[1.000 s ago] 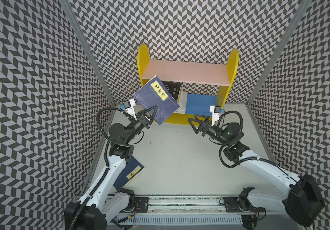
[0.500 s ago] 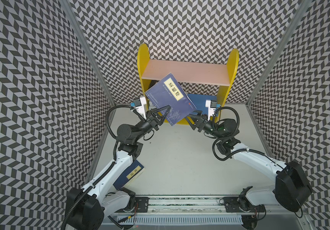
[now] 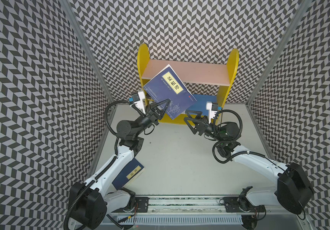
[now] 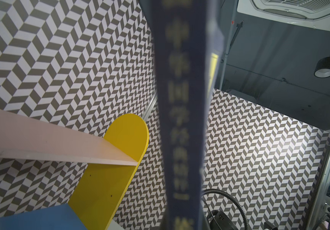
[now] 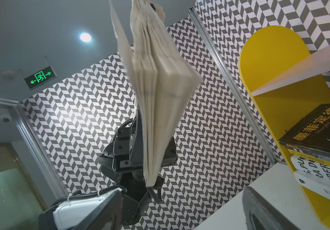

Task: Stacking books/files
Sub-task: Pick up the book at the center of the table.

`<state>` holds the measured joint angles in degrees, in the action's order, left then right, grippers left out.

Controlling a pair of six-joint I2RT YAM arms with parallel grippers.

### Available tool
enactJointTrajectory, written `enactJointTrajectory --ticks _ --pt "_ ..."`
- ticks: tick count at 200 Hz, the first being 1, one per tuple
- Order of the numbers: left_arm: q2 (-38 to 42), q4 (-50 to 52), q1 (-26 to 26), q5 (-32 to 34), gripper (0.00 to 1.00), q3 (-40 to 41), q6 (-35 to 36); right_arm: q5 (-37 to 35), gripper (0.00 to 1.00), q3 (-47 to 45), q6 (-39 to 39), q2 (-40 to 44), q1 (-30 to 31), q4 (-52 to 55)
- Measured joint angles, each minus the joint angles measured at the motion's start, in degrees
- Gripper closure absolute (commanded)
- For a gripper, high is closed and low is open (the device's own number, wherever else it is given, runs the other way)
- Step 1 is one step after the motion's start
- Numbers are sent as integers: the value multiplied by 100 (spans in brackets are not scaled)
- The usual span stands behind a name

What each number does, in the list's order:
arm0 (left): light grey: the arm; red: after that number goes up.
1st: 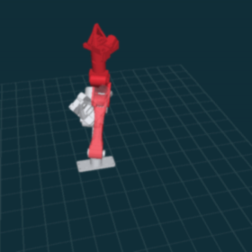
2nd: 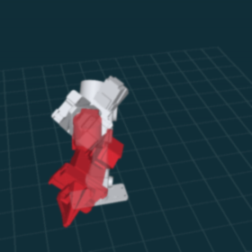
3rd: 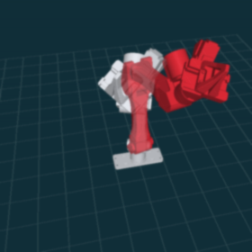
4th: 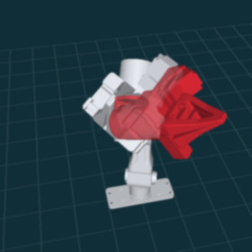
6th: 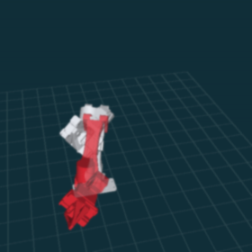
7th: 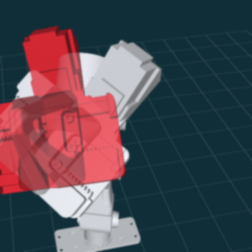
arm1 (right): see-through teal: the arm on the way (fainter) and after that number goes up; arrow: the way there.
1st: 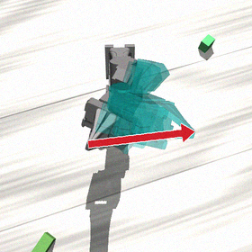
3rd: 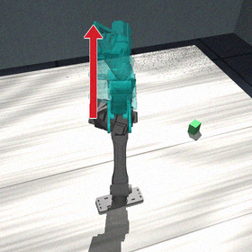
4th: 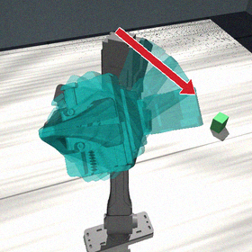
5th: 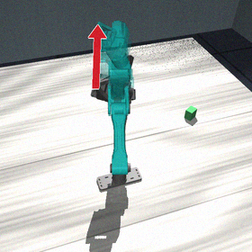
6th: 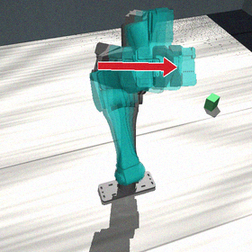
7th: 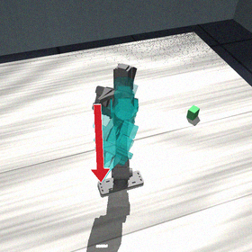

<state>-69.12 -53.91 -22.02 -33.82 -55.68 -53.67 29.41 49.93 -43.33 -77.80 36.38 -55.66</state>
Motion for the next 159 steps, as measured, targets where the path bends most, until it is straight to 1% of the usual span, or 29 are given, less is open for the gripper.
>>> enactJointTrajectory --ticks 34,59,92,109,126,144,152,159 --pt "-90 -48 -22 -37 100 -37 -24 -31 6 22 50 -9 70 -15" --pt "-144 -39 -87 -46 100 -37 -26 -129 10 195 79 -79 101 -33" --pt "-177 -74 -249 -76 100 -37 -70 -356 21 516 85 -192 101 -76" --pt "-232 -146 -306 -133 100 -37 -136 -433 31 715 66 -295 101 -109" --pt "-284 -203 -334 -195 100 -35 -181 -459 44 841 20 -400 105 -160" --pt "-319 -229 -350 -208 100 -35 -216 -452 54 872 -57 -481 107 -210" --pt "-337 -232 -350 -203 100 -35 -229 -450 64 874 -70 -501 107 -247" --pt "-361 -236 -350 -201 100 -35 -238 -442 76 874 -83 -507 107 -289"
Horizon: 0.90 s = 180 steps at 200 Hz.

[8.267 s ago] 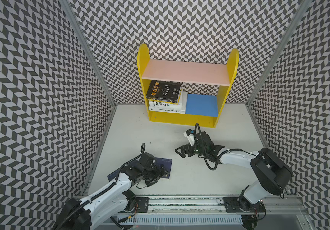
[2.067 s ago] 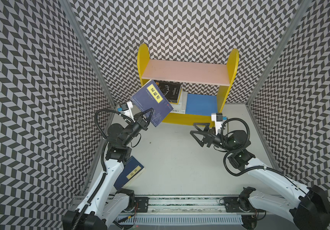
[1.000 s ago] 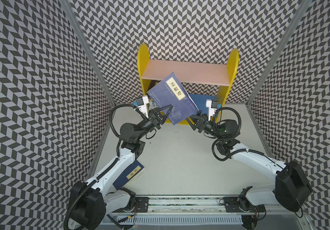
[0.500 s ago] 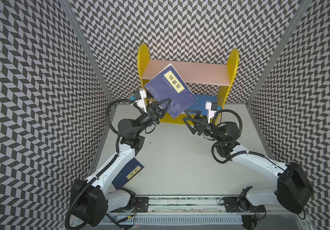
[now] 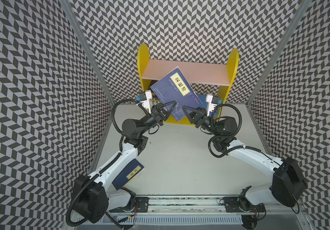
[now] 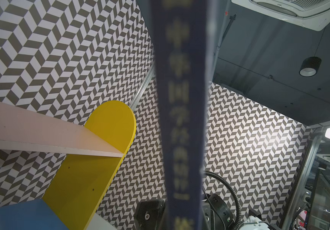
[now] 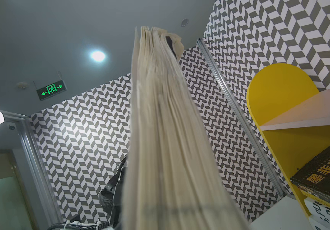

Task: Stacking books/files
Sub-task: Pick up the book at the center of the table.

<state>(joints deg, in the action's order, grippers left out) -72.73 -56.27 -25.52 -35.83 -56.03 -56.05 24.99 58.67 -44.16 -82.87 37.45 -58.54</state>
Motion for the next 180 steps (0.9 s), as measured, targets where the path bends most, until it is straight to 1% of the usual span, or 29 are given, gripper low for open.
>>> enactJointTrajectory --ticks 9,16,18,24,34,40,54,62,71,89,115,151,180 --pt "-33 2 -2 2 100 0 -2 22 91 0 -50 0 0 -55" --pt "-48 17 -4 7 100 0 -4 39 99 4 -59 2 4 -98" --pt "-55 28 -4 22 99 2 -7 33 100 7 -68 2 7 -101" --pt "-70 26 2 28 96 0 -15 26 100 13 -61 4 15 -103" --pt "-72 24 4 39 86 2 -15 7 100 22 -70 15 13 -55" --pt "-72 26 2 44 73 0 15 9 100 26 -68 28 9 -9" --pt "-68 63 0 35 39 0 101 46 100 35 -98 76 -33 157" --pt "-50 111 -4 9 27 0 157 105 100 44 -125 96 -101 280" --pt "-15 219 -11 0 20 -2 251 205 100 59 -149 109 -210 455" --pt "81 592 28 2 17 -4 450 520 100 195 -192 109 -470 911" --pt "160 1211 227 -13 18 -85 743 1051 100 273 -293 166 -787 1252" --pt "107 1993 323 -96 25 -680 1110 1851 100 264 -927 168 -1200 1012" --pt "76 2173 323 -133 30 -745 1161 2330 100 289 -1193 149 -1320 800"
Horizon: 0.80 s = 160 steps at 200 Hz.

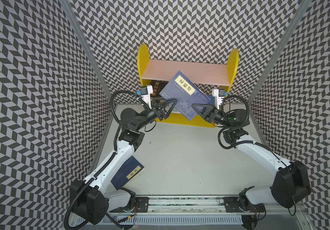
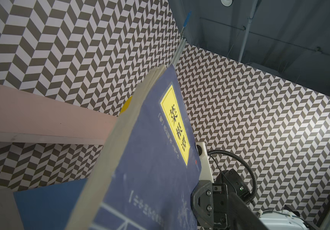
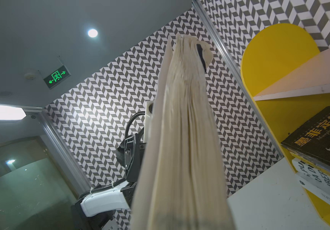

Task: Stacking books/files
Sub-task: Pick up the book at the center of the table.

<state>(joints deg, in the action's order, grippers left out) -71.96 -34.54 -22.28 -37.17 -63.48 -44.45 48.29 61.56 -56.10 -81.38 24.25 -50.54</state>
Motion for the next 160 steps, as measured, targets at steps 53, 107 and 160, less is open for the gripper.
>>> enactJointTrajectory --ticks 53,107,160 --pt "-177 24 9 -61 63 9 -155 527 100 151 -229 -136 -42 -151" --pt "-164 -411 11 44 95 352 -511 540 79 162 -247 -352 -68 -66" --pt "-166 -422 256 319 100 931 -870 -173 34 157 208 -468 -22 507"
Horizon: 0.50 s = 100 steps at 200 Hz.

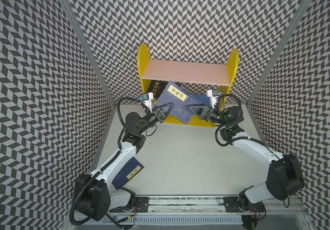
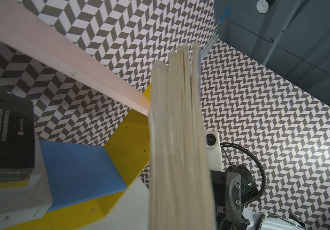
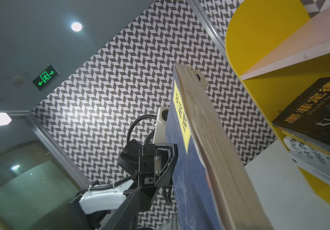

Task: Stacking books/files
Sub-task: Pick up the book at the center of the table.

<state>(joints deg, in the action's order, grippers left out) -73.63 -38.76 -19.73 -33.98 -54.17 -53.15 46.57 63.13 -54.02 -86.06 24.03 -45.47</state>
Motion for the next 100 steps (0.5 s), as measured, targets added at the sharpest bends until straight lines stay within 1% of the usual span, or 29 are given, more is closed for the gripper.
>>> enactJointTrajectory --ticks 22,49,79,100 --pt "-76 -13 199 46 100 210 -278 -511 34 -90 258 0 57 415" --pt "-352 -17 452 72 100 297 -664 -973 34 -214 378 -74 122 649" --pt "-662 7 673 122 100 267 -907 -1244 37 -199 411 -415 225 688" --pt "-975 85 809 162 100 -2 -986 -1305 37 -66 404 -778 273 695"
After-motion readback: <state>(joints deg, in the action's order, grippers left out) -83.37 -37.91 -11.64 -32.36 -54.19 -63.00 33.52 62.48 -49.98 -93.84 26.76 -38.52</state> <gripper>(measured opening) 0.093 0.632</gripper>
